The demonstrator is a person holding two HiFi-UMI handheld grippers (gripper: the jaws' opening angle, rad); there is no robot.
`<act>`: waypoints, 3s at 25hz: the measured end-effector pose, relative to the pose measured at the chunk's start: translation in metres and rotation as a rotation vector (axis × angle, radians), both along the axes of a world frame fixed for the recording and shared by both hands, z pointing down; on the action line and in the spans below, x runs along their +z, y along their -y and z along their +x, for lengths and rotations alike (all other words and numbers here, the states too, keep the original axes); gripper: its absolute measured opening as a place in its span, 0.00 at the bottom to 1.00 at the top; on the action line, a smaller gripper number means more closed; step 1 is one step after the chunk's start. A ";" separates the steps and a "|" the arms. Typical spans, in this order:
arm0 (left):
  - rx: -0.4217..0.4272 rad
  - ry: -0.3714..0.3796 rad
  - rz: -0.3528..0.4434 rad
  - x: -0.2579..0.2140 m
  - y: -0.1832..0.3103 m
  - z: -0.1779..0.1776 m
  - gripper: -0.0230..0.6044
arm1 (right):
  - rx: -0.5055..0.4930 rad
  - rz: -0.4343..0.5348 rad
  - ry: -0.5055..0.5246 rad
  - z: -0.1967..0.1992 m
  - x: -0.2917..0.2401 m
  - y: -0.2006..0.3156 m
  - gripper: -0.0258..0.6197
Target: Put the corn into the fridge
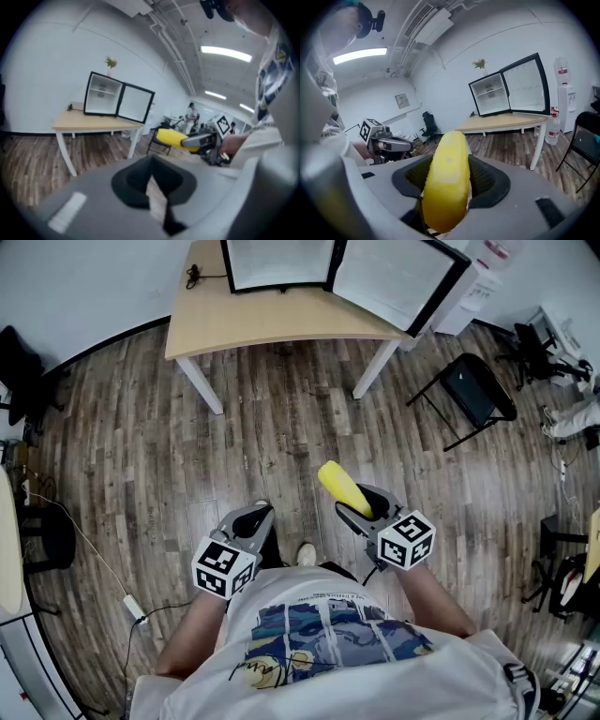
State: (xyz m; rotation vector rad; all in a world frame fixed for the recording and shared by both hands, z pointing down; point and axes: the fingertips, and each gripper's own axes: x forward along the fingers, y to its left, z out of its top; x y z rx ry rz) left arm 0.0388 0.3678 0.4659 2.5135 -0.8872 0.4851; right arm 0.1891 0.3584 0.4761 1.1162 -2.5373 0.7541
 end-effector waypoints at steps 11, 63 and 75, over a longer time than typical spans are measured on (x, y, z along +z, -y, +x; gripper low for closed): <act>0.081 -0.003 0.078 -0.021 0.122 -0.044 0.05 | 0.126 0.005 -0.035 -0.028 -0.006 0.101 0.41; -0.408 0.134 0.025 -0.023 0.569 -0.180 0.05 | 0.283 0.064 -0.217 -0.048 0.081 0.868 0.41; -0.518 0.211 -0.028 -0.016 0.568 -0.209 0.05 | 0.350 0.055 -0.321 -0.046 0.121 0.955 0.41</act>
